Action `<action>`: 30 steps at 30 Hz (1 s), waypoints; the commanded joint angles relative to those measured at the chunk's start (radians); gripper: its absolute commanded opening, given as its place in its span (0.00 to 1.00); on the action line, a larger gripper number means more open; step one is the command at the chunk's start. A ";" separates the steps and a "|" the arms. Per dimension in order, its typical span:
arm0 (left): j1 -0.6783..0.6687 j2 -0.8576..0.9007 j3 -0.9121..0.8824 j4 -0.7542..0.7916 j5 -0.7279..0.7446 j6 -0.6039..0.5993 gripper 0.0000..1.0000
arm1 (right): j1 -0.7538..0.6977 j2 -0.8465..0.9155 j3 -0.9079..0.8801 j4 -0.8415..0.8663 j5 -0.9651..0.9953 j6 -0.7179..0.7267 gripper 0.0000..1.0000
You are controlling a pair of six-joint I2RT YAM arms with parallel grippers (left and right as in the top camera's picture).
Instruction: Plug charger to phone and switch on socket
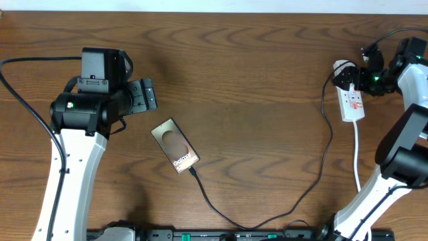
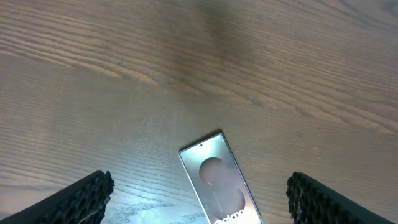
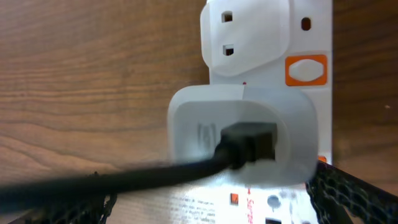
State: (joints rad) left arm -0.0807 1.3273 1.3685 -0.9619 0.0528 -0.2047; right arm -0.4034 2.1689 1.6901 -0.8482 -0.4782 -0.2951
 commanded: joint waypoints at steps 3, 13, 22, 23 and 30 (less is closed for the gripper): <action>-0.002 -0.007 0.002 0.000 -0.009 0.013 0.92 | 0.031 0.069 0.011 -0.028 -0.111 0.014 0.99; -0.002 -0.007 0.002 0.000 -0.009 0.013 0.92 | 0.019 0.069 0.015 -0.056 -0.034 0.064 0.99; -0.002 -0.007 0.002 0.000 -0.010 0.013 0.92 | -0.041 0.037 0.162 -0.220 0.104 0.124 0.99; -0.002 -0.007 0.002 0.000 -0.009 0.013 0.92 | -0.043 0.033 0.186 -0.242 0.141 0.144 0.99; -0.002 -0.007 0.002 0.000 -0.009 0.013 0.92 | -0.042 -0.075 0.346 -0.428 0.199 0.194 0.99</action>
State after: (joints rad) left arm -0.0807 1.3273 1.3685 -0.9615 0.0528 -0.2047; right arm -0.4507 2.1899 1.9713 -1.2358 -0.3058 -0.1337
